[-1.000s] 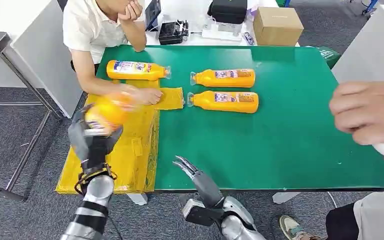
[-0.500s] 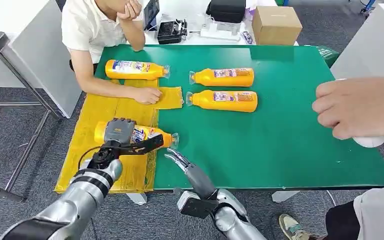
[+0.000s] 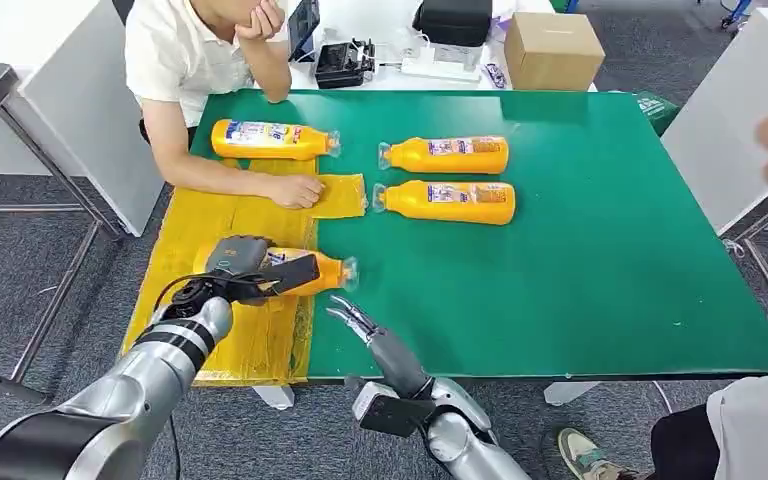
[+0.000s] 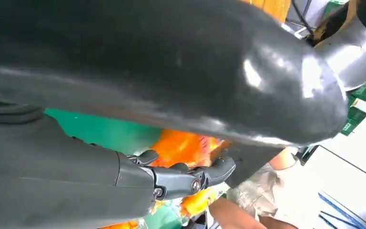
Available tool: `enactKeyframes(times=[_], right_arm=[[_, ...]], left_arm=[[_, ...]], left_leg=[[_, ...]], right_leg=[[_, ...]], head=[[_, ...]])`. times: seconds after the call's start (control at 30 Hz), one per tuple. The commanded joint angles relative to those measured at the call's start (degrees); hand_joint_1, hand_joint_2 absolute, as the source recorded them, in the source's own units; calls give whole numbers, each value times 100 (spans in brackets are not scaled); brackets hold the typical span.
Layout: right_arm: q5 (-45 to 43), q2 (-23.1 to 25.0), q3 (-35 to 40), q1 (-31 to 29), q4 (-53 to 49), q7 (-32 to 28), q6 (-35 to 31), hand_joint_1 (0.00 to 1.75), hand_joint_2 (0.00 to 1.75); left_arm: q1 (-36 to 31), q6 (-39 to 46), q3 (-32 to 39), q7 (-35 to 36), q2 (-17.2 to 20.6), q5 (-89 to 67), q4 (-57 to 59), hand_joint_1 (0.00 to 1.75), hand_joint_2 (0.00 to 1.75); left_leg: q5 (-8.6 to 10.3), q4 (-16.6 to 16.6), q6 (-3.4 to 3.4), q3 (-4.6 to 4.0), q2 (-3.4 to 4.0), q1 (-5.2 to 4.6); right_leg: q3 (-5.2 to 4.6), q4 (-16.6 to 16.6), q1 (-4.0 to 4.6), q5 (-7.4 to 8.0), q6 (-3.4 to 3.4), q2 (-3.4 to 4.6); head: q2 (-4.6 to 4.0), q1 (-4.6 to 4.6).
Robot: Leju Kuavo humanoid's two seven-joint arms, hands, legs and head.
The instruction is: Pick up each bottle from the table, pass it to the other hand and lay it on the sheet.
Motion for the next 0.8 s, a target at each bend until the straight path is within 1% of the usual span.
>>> enactKeyframes(times=[0.03,0.07,0.1,0.13,0.17,0.2,0.3,0.33,0.37,0.4,0.43,0.47,0.5,0.57,0.6,0.63,0.67,0.7,0.73,0.77,0.8], right_arm=[[-68,-88,15,-199,345,-173,-61,0,0],[-72,-101,19,-195,357,-177,-92,0,0],[-111,-129,66,-191,337,-177,-147,0,0],[-185,-174,141,-188,309,-177,-199,0,0],[-290,-215,223,-195,329,-177,-299,0,0],[-340,-237,240,-180,338,-177,-363,0,0],[-446,-333,274,-92,266,-177,-470,0,0],[-443,-351,288,-83,275,-177,-503,0,0],[-446,-395,366,-84,283,-177,-585,0,0],[-528,-438,471,-109,252,-177,-598,0,0],[-595,-472,545,-141,271,-177,-619,0,0],[-608,-474,557,-155,282,-177,-623,0,0],[-608,-474,557,-155,282,-177,-623,0,0],[-608,-474,557,-155,282,-177,-623,0,0],[-601,-476,582,-176,285,-177,-657,0,0],[-639,-494,591,-164,231,-177,-690,0,0],[-633,-537,620,-150,109,-177,-784,0,0],[-606,-536,535,-114,63,-177,-900,0,0],[-500,-537,367,-45,-29,-177,-1028,0,0],[-397,-523,116,31,-146,-177,-1232,0,0],[-330,-535,-104,101,-293,-167,-1299,0,0]], left_arm=[[-272,-421,396,-724,65,855,359,0,175],[-280,-600,646,-1058,46,1391,201,0,175],[-284,-931,844,-1448,62,1922,36,0,175],[-235,-1115,868,-1663,108,2257,-185,0,0],[-165,-1355,878,-1655,174,2801,-498,0,0],[-57,-1338,711,-1771,223,3002,-820,0,0],[281,-1706,249,-1809,361,3538,-1644,0,0],[379,-1831,202,-1884,358,3773,-1828,0,0],[710,-2118,-89,-2012,447,4321,-2378,0,0],[940,-2228,-429,-2178,634,4597,-2858,0,0],[1126,-2174,-653,-2237,763,4876,-3203,0,0],[1185,-2145,-711,-2195,793,4936,-3296,0,0],[1185,-2145,-711,-2195,793,4936,-3296,0,0],[1185,-2145,-711,-2195,793,4936,-3296,0,0],[1191,-2099,-799,-2222,843,5125,-3343,0,0],[1298,-1935,-800,-2398,803,5380,-3558,0,0],[1532,-1585,-762,-2531,698,5613,-4010,0,0],[1706,-1480,-713,-2374,578,5898,-4337,0,175],[1936,-1253,-772,-2231,511,6148,-4831,0,175],[2142,-970,-755,-2249,413,6328,-5185,0,175],[2301,-832,-814,-2183,391,6507,-5470,0,175]], left_leg=[[-7,-3,0,19,12,-2],[-6,-1,0,14,12,-1],[-10,-3,1,27,15,-5],[-5,0,0,12,10,1],[-11,1,0,26,14,-2],[-5,-1,0,13,13,-1],[-9,-4,0,25,16,-4],[-7,-6,0,19,19,-3],[-12,-10,0,37,22,-6],[-6,-8,0,19,14,-3],[-14,-14,0,43,22,-7],[-18,-16,-1,53,29,-9],[-16,-12,0,39,33,-7],[-9,-4,-1,15,21,-2],[-15,-6,-2,31,25,-4],[-10,-6,-2,24,17,-5],[-8,-4,-2,20,10,-3],[-5,-4,0,6,5,-4],[-12,-4,0,23,13,-6],[-9,-3,1,12,11,-5],[-7,-2,1,4,7,-3]], right_leg=[[16,-3,-1,-4,-2,5],[12,-1,0,-3,-1,5],[23,0,-3,-8,-2,5],[11,-2,2,-3,-2,2],[23,1,0,-9,-3,2],[9,0,0,-3,-2,5],[21,-2,-2,-7,-3,6],[14,-4,-2,-3,-2,11],[31,-7,-4,-8,-3,10],[15,-6,-3,-3,-1,7],[36,-10,-5,-10,-3,10],[43,-10,-7,-13,-5,15],[28,-8,-5,-8,-4,23],[10,-3,-1,-4,-2,11],[23,-3,-2,-10,-4,12],[17,-2,-3,-8,-4,6],[16,-2,-1,-8,-4,2],[4,-1,-3,-6,-2,2],[19,-1,-4,-11,-3,6],[9,-2,-3,-8,-2,5],[4,-2,-2,-8,-1,0]], head=[[0,2],[0,0],[0,0],[0,2],[0,0],[0,0],[0,0],[0,0],[0,0],[0,0],[0,0],[0,2],[0,0],[0,0],[0,0],[0,0],[0,0],[0,0],[0,2],[0,0],[0,0]])
